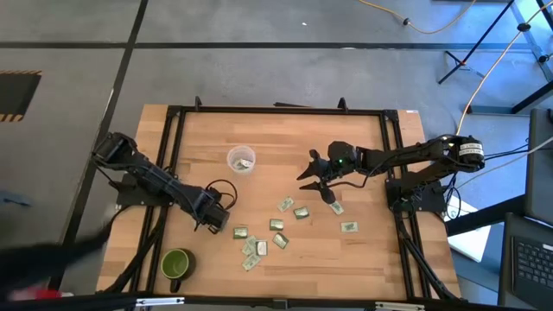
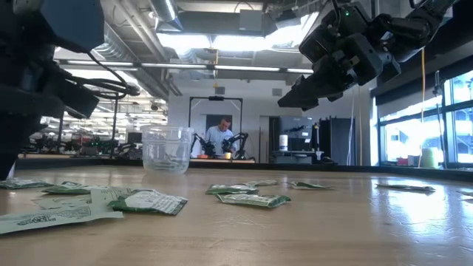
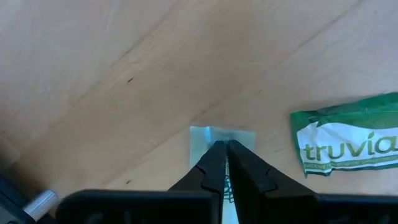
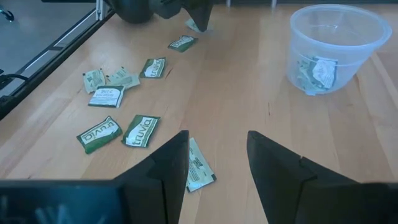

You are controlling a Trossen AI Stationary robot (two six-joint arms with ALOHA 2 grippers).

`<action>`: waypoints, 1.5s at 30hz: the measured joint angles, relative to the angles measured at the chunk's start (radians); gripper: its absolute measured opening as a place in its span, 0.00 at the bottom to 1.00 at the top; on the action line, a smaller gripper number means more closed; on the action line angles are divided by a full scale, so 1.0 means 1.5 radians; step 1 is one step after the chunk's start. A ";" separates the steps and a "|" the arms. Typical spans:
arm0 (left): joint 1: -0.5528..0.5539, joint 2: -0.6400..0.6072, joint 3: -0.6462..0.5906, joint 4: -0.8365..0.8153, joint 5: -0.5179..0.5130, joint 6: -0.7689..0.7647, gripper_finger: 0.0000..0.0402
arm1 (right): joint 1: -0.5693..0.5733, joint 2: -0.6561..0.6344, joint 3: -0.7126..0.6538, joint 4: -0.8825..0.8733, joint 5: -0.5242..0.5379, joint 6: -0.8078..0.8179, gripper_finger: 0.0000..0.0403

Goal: Pick and place Stevia / Truvia into bins
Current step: Put the light green stevia packet into the transparent container

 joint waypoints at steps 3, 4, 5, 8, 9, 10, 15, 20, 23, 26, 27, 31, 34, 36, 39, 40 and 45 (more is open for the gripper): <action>0.000 -0.001 0.000 -0.001 0.005 0.003 0.01 | 0.000 0.000 0.000 0.000 0.000 0.000 0.41; -0.001 -0.001 -0.001 -0.001 0.006 0.009 0.01 | 0.000 0.000 0.000 0.000 0.000 0.000 0.41; 0.000 -0.001 -0.001 -0.001 0.006 0.014 0.01 | 0.000 0.000 0.000 0.000 0.000 0.000 0.41; 0.000 -0.001 -0.001 -0.001 0.006 0.023 0.00 | 0.000 0.000 0.000 -0.001 0.000 0.001 0.41; 0.000 -0.001 -0.001 -0.001 0.006 0.024 0.00 | 0.000 0.000 0.000 -0.001 0.000 0.001 0.41; 0.000 -0.001 -0.001 -0.001 0.004 0.024 0.00 | 0.000 0.000 0.000 -0.001 0.000 0.001 0.41; 0.003 -0.001 -0.001 -0.002 -0.001 0.019 0.05 | 0.000 0.000 0.000 -0.001 0.000 0.002 0.41; 0.008 -0.001 -0.001 -0.007 0.000 0.013 0.14 | 0.000 0.000 0.000 -0.001 0.000 0.002 0.41; 0.009 -0.001 -0.002 -0.008 0.001 0.006 0.17 | 0.000 0.000 0.000 -0.001 0.000 0.002 0.41; 0.009 -0.001 -0.002 -0.007 0.001 -0.003 0.18 | 0.000 0.000 0.000 -0.001 0.000 0.002 0.41; 0.009 -0.001 -0.002 -0.006 0.001 -0.007 0.18 | 0.000 0.000 0.000 -0.001 0.000 0.002 0.41; 0.009 -0.001 -0.002 -0.002 0.002 -0.012 0.12 | 0.000 0.000 0.000 -0.001 0.000 0.001 0.41; 0.009 -0.001 -0.002 0.001 0.003 -0.012 0.08 | 0.000 0.000 0.000 -0.001 0.000 0.001 0.41; 0.009 -0.001 -0.001 0.002 0.003 -0.012 0.05 | 0.000 0.000 0.000 -0.001 0.000 0.001 0.41; 0.009 -0.001 -0.001 0.002 0.003 -0.009 0.01 | 0.000 0.000 0.000 -0.001 0.000 0.000 0.41; 0.009 -0.001 -0.001 0.002 0.004 -0.002 0.01 | 0.000 0.000 0.000 -0.001 0.000 0.000 0.41; 0.009 -0.006 0.004 -0.004 -0.008 0.046 0.01 | 0.000 0.000 0.000 -0.001 0.000 0.000 0.41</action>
